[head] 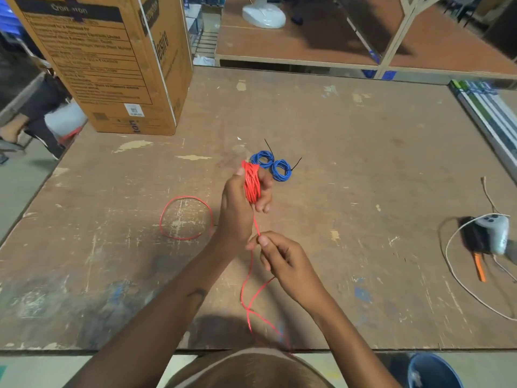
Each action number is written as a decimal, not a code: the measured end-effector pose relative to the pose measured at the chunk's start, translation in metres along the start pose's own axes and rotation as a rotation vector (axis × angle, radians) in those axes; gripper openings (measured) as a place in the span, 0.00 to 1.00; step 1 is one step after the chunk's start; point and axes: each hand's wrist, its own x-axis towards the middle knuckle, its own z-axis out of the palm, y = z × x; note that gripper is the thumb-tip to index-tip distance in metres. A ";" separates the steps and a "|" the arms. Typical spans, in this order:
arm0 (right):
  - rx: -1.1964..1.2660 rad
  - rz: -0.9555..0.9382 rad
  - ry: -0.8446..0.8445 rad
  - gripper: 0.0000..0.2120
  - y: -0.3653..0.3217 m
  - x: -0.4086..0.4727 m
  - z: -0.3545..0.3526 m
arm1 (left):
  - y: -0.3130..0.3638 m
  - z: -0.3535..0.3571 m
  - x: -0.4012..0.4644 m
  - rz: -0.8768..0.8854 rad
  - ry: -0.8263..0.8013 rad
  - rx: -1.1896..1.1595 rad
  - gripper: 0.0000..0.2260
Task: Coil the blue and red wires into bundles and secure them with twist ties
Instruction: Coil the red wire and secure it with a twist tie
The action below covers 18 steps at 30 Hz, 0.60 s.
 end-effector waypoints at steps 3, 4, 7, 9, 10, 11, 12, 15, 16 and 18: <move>0.072 0.041 0.012 0.11 -0.018 -0.011 -0.004 | -0.022 -0.019 0.012 0.099 0.079 0.465 0.23; 0.084 0.060 0.003 0.11 -0.025 -0.012 -0.008 | -0.029 -0.024 0.012 0.136 0.054 0.595 0.22; 0.061 0.127 0.032 0.12 -0.043 -0.012 -0.027 | -0.051 -0.038 0.003 0.316 -0.095 0.939 0.19; 0.093 0.178 0.066 0.12 -0.050 -0.009 -0.043 | -0.050 -0.034 -0.008 0.287 -0.158 1.018 0.19; 0.085 0.185 0.080 0.12 -0.052 -0.007 -0.051 | -0.048 -0.032 -0.014 0.277 -0.174 1.016 0.19; 0.055 0.176 0.098 0.12 -0.054 -0.004 -0.058 | -0.046 -0.030 -0.020 0.292 -0.188 1.004 0.19; 0.017 0.153 0.119 0.13 -0.055 -0.001 -0.064 | -0.042 -0.028 -0.025 0.282 -0.211 0.963 0.20; -0.079 0.062 0.199 0.11 -0.054 0.009 -0.071 | -0.027 -0.028 -0.033 0.064 -0.404 0.802 0.21; -0.076 0.028 0.226 0.09 -0.053 0.012 -0.071 | -0.020 -0.028 -0.035 -0.035 -0.477 0.784 0.23; -0.009 -0.025 0.269 0.05 -0.045 0.021 -0.069 | -0.005 -0.026 -0.040 -0.156 -0.615 0.712 0.25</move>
